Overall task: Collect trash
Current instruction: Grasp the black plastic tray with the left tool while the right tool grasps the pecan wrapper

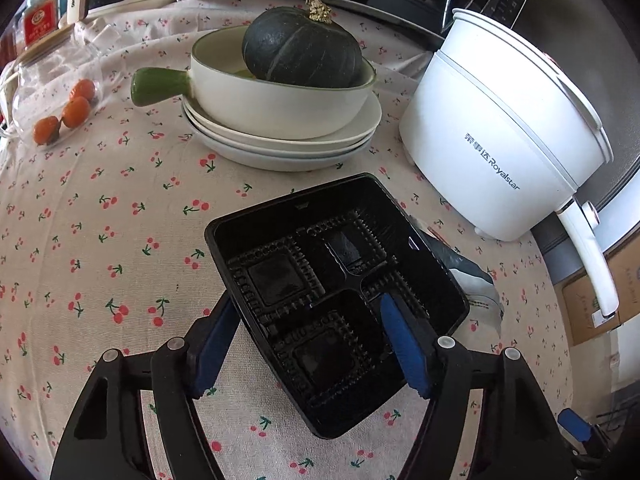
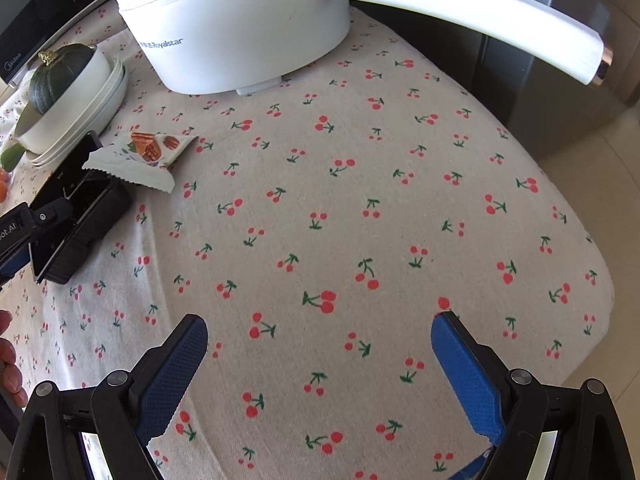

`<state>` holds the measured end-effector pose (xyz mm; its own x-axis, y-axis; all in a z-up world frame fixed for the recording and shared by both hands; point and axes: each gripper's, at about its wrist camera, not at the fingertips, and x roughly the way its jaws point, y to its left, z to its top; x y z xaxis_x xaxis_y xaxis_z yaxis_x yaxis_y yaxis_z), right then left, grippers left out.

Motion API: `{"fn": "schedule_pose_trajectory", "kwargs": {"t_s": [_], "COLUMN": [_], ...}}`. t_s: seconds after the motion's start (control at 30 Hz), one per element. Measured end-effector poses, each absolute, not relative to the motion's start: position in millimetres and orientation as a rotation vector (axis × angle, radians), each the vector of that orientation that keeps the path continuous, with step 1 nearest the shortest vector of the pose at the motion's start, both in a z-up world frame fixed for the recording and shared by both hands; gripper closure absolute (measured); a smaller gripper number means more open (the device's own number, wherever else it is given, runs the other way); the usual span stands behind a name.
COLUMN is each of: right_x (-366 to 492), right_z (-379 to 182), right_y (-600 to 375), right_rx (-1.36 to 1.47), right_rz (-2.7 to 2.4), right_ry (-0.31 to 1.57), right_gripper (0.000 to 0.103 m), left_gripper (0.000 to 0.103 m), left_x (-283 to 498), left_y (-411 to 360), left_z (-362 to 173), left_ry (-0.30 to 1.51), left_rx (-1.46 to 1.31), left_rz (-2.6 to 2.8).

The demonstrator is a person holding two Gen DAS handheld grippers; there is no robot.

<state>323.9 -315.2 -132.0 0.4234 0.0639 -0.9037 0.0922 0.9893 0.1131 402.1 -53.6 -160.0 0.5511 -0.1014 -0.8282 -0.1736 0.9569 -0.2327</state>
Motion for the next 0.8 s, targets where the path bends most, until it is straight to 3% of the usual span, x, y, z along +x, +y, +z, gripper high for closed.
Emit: {"fn": "schedule_pose_trajectory", "kwargs": {"t_s": [0.1,0.33,0.6,0.8], "right_x": [330,350,400,436], "right_z": [-133,-128,-119,-143], "right_y": [-311,-286,-254,-234], "right_rx": [0.148,0.164,0.38,0.421], "right_rz": [-0.008,0.055,0.121,0.048], "right_ry": [1.127,1.106,1.083,1.101], "right_gripper": [0.009,0.009,0.009,0.009], "left_gripper": [0.043,0.043,0.043,0.043], "left_x": [405,390,355,333], "left_y": [-56,-33,31,56], "left_z": [-162,-155,-148,-148], "left_ry": [0.991,1.008,1.03,0.992], "left_rx": [-0.274,-0.148,-0.104,-0.093], "left_rz": [0.044,-0.077,-0.116,-0.131]}}
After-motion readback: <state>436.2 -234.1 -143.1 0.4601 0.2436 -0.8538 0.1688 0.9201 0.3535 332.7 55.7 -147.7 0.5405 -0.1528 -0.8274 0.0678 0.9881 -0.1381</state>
